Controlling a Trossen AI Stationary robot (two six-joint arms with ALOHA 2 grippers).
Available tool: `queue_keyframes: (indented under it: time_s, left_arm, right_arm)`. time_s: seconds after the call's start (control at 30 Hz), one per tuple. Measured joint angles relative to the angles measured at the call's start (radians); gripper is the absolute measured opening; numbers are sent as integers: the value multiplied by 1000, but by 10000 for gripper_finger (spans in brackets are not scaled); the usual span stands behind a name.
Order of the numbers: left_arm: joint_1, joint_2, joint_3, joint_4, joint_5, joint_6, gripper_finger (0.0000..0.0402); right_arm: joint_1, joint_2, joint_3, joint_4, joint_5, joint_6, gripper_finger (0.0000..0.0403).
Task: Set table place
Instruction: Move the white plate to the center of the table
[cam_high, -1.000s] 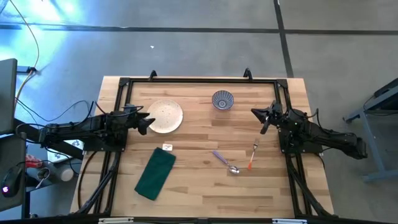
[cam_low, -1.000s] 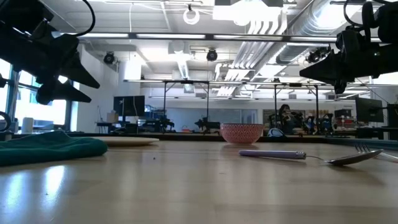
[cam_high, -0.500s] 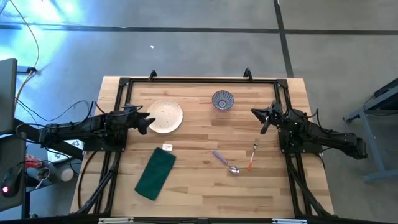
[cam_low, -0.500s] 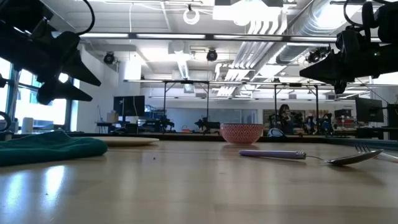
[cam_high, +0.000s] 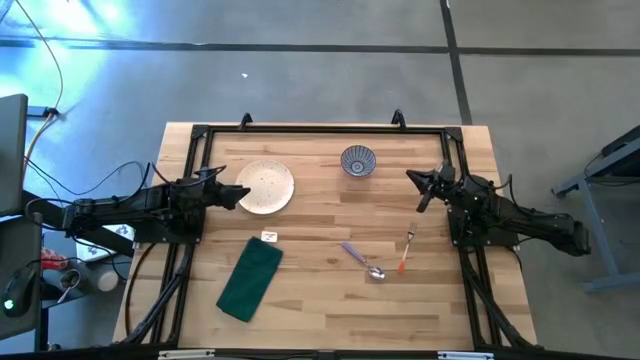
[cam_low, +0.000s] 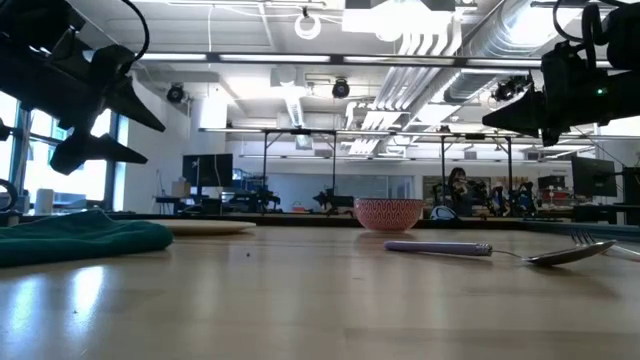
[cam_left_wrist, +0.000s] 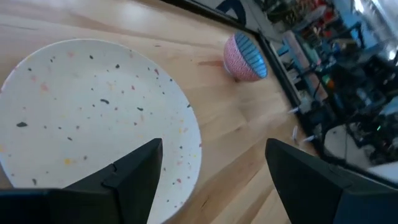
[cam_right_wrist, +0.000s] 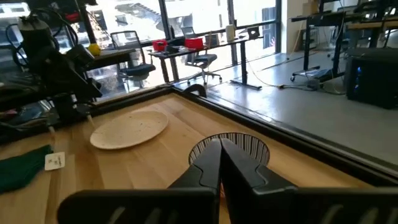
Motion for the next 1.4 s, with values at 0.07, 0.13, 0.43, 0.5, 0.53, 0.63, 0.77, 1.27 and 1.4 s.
queue_keyframes:
  time_s: [0.07,0.13,0.43,0.5,0.53,0.63,0.77,1.27,1.4]
  left_arm:
    - [0,0,0,15,-3,-21,276]
    - [0,0,0,41,-4,-22,276]
    - [0,0,0,58,0,-90,276]
    - [0,0,0,58,-1,-96,276]
    - [0,0,0,58,-7,-94,276]
    - [0,0,0,53,-42,-92,276]
    - [0,0,0,47,-45,-91,276]
    - [0,2,0,40,60,-88,275]
    - [0,25,1,41,102,-73,246]
  right_arm:
    - [0,0,0,0,0,33,0]
    - [0,0,0,1,-2,128,0]
    - [0,0,0,1,37,412,0]
    - [0,0,0,1,38,417,0]
    - [0,0,0,1,38,417,0]
    - [0,0,0,1,40,417,0]
    - [0,0,0,1,40,417,0]
    - [0,1,0,1,40,491,0]
    - [0,1,0,19,40,514,0]
